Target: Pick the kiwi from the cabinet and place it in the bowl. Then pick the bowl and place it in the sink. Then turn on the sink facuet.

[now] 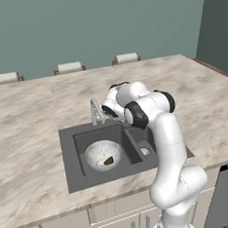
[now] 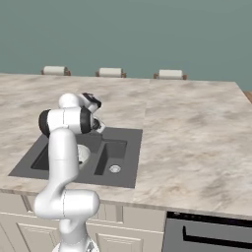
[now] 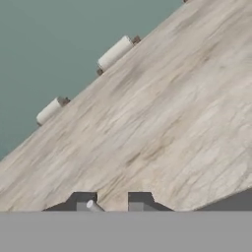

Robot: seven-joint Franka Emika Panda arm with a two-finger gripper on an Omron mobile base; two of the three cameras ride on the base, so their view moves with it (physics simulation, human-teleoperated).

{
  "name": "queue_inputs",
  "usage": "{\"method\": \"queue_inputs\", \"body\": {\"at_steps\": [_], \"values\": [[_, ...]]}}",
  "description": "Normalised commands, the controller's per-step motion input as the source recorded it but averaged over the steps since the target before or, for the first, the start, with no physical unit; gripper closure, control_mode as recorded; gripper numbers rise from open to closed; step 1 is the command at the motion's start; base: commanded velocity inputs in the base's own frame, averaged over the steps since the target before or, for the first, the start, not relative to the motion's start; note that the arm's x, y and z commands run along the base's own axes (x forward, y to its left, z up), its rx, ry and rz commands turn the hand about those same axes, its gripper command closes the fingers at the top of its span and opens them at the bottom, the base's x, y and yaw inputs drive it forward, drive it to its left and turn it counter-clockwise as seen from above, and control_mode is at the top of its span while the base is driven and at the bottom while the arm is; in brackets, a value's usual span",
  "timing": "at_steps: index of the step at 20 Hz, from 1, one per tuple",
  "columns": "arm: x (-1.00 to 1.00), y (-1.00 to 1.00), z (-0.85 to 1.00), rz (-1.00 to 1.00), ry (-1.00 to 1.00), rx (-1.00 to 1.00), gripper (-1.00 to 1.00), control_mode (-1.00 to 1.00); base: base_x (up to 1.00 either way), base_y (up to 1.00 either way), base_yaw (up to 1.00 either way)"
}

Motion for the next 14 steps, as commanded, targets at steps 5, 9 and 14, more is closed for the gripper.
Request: {"method": "queue_inputs", "body": {"at_steps": [5, 9, 14], "values": [[0.00, -1.00, 0.00, -0.07, 0.19, 0.24, 1.00, -1.00, 0.00, 0.00, 0.00], [0.01, -1.00, 0.00, -0.10, 0.16, 0.21, 1.00, -1.00, 0.00, 0.00, 0.00], [0.02, -0.96, 0.00, -0.11, 0.16, 0.17, 1.00, -1.00, 0.00, 0.00, 0.00]]}}
